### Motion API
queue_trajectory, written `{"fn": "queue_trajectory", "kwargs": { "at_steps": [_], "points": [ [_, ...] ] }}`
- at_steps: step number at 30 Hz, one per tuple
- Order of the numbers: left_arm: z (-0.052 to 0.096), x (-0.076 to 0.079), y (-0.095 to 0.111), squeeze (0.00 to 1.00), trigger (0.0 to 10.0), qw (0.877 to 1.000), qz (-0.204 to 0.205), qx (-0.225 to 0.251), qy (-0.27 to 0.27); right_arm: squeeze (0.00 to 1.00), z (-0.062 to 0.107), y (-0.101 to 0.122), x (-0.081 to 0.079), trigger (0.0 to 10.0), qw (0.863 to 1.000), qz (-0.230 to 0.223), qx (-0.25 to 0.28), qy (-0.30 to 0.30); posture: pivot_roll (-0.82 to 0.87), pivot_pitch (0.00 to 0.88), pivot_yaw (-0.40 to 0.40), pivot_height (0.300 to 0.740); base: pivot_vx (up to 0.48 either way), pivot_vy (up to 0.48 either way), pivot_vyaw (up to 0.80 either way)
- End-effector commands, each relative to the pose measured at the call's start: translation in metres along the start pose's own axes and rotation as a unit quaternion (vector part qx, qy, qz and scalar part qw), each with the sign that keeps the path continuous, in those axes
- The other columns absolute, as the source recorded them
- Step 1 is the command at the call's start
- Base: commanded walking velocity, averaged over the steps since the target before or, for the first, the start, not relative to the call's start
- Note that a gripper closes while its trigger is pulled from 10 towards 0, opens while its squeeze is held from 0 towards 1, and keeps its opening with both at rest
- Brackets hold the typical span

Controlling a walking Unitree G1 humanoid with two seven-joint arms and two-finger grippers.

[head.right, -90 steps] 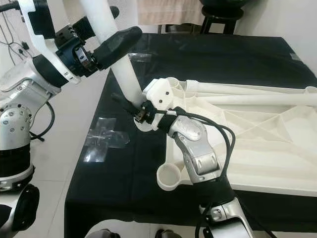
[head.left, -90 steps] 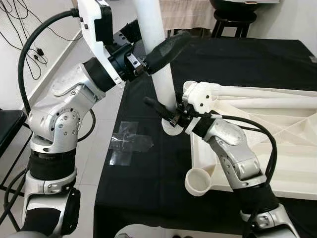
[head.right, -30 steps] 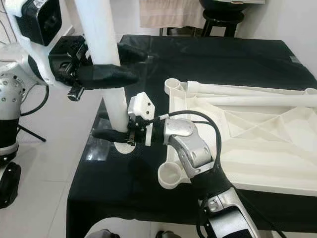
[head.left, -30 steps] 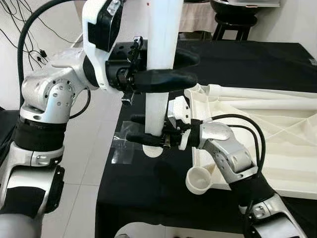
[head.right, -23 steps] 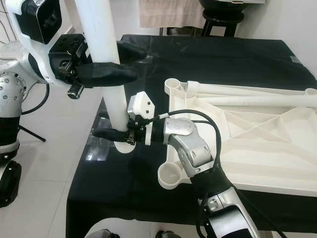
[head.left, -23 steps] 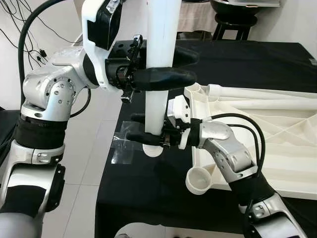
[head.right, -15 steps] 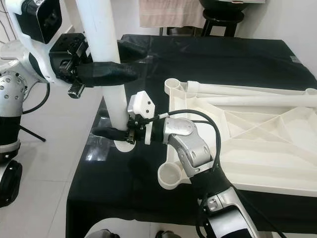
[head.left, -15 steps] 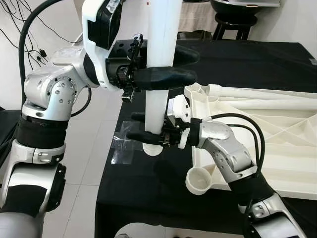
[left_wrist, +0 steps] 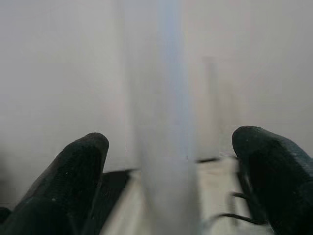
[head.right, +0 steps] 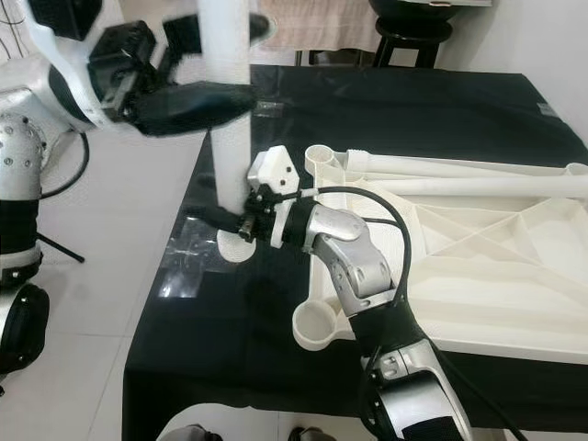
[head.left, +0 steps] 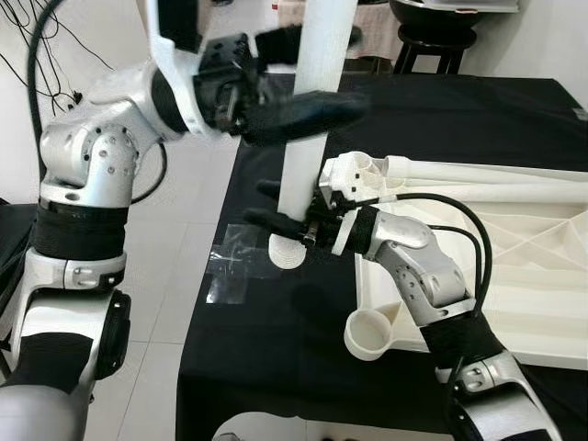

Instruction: Building children table

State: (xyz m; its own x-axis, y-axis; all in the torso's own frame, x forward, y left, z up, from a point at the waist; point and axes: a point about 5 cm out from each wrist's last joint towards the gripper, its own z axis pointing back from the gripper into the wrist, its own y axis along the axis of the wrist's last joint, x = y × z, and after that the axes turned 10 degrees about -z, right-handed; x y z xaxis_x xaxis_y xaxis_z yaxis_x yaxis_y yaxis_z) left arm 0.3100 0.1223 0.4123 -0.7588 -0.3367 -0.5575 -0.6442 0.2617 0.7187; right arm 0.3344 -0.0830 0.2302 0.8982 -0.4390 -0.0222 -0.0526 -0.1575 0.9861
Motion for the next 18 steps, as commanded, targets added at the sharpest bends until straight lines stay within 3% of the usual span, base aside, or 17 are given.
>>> {"fn": "queue_trajectory", "kwargs": {
  "at_steps": [1,2,3,5,7,9,11,12,13,14,15,17,18],
  "points": [
    [0.010,-0.015,0.009,1.00,10.0,0.997,-0.037,-0.011,0.062,0.00,0.001,0.010,0.006,0.0,0.999,0.011,0.029,-0.022,0.01,0.095,-0.024,0.740,0.000,0.000,0.00],
    [0.017,-0.028,0.015,1.00,10.0,0.990,-0.073,-0.028,0.120,0.00,0.002,0.015,0.013,0.0,0.998,0.011,0.043,-0.052,0.01,0.096,-0.024,0.740,0.000,0.000,0.00],
    [0.017,-0.028,0.015,1.00,10.0,0.990,-0.073,-0.028,0.120,0.00,0.002,0.015,0.013,0.0,0.998,0.011,0.043,-0.052,0.01,0.096,-0.024,0.740,0.000,0.000,0.00],
    [0.032,-0.051,0.028,1.00,10.0,0.961,-0.141,-0.073,0.228,0.00,0.006,0.022,0.026,0.0,0.992,0.012,0.068,-0.107,0.02,0.098,-0.027,0.740,0.000,0.000,0.00],
    [0.032,-0.051,0.028,1.00,10.0,0.961,-0.141,-0.073,0.228,0.00,0.006,0.022,0.026,0.0,0.992,0.012,0.068,-0.107,0.02,0.098,-0.027,0.740,0.000,0.000,0.00],
    [0.043,-0.062,0.040,1.00,10.0,0.939,-0.178,-0.081,0.282,0.00,0.009,0.027,0.037,0.0,0.984,0.009,0.086,-0.158,0.02,0.097,-0.027,0.740,0.000,0.000,0.00],
    [0.043,-0.062,0.040,1.00,10.0,0.939,-0.178,-0.081,0.282,0.00,0.009,0.027,0.037,0.0,0.984,0.009,0.086,-0.158,0.02,0.097,-0.027,0.740,0.000,0.000,0.00],
    [0.048,-0.065,0.051,1.00,10.0,0.928,-0.201,-0.071,0.306,0.00,0.013,0.030,0.044,0.0,0.975,0.008,0.101,-0.196,0.02,0.096,-0.025,0.740,0.000,0.000,0.00],
    [0.054,-0.064,0.066,0.76,10.0,0.922,-0.215,-0.047,0.320,0.00,0.018,0.035,0.054,5.0,0.960,0.000,0.124,-0.251,0.02,0.096,-0.025,0.740,0.000,0.000,0.00],
    [0.054,-0.064,0.066,0.76,10.0,0.922,-0.215,-0.047,0.320,0.00,0.018,0.035,0.054,5.0,0.960,0.000,0.124,-0.251,0.02,0.096,-0.025,0.740,0.000,0.000,0.00],
    [0.055,-0.063,0.069,0.00,10.0,0.920,-0.219,-0.042,0.323,0.00,0.020,0.035,0.056,10.0,0.956,-0.003,0.129,-0.263,0.02,0.096,-0.025,0.740,0.000,0.000,0.00],
    [0.056,-0.061,0.067,0.00,10.0,0.920,-0.219,-0.038,0.323,0.00,0.021,0.036,0.058,10.0,0.953,-0.003,0.133,-0.272,0.02,0.095,-0.023,0.740,0.000,0.000,0.00],
    [0.058,-0.052,0.063,0.00,10.0,0.924,-0.210,-0.028,0.318,0.00,0.025,0.037,0.063,10.0,0.945,-0.005,0.139,-0.296,0.02,0.093,-0.027,0.740,0.000,0.000,0.00]
  ]
}}
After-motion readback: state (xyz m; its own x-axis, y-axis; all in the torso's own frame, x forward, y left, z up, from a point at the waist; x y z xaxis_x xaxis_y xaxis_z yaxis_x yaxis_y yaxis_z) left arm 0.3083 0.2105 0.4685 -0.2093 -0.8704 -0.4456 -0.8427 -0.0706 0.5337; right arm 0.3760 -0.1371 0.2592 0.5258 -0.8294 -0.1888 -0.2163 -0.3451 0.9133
